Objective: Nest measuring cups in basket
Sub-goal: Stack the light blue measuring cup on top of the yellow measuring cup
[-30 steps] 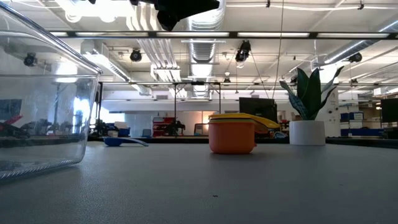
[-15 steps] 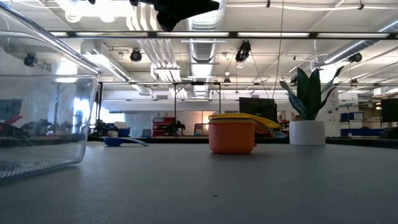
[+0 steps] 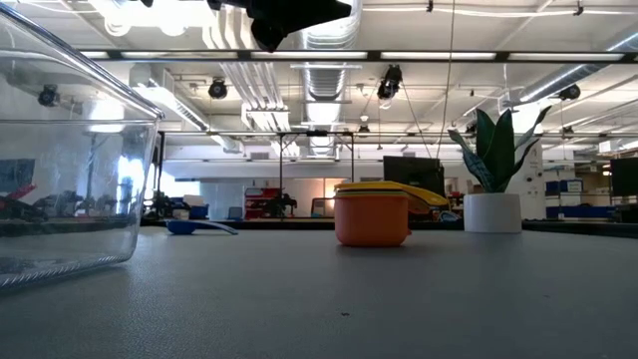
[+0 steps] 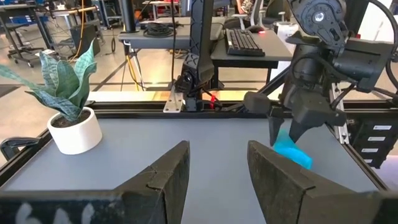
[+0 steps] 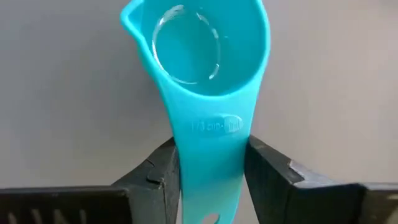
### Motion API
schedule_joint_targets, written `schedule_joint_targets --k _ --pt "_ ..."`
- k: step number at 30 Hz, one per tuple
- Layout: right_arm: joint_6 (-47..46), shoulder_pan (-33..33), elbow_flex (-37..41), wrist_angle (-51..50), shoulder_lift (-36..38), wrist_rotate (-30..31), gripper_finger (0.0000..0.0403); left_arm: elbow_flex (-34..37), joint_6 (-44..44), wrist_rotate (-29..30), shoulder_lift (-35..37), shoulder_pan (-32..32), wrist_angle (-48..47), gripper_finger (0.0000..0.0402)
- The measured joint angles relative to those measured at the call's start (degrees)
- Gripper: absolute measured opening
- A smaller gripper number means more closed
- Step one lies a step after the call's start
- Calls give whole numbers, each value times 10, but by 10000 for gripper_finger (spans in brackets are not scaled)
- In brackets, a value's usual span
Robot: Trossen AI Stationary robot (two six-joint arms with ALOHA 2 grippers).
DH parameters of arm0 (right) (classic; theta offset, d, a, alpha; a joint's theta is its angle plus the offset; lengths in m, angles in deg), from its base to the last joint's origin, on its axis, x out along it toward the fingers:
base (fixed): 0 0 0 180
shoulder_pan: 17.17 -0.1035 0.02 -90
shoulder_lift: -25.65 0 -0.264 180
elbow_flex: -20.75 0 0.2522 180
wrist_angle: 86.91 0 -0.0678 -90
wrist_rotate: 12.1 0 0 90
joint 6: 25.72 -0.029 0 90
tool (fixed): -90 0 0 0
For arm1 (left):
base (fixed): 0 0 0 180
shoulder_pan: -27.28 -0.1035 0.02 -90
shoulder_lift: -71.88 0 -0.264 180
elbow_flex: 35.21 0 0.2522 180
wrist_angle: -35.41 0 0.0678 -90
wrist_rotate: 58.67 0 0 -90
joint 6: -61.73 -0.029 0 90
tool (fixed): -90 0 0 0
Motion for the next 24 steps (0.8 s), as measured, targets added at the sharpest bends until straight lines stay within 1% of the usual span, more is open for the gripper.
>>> schedule_joint_targets --k 1,3,9,11,15,24 --pt "15 8 0 0 1 9 123 0 0 0 0 0 -1 145" --pt "46 26 0 -1 1 24 91 0 0 0 0 0 0 145" --pt "151 96 0 -1 1 64 35 0 0 0 0 0 -4 145" --pt "178 121 0 0 1 65 14 0 0 0 0 0 -8 145" --pt "211 150 1 4 1 53 6 0 0 0 0 0 -9 145" --pt "222 159 2 4 5 65 9 0 0 0 0 0 -23 145"
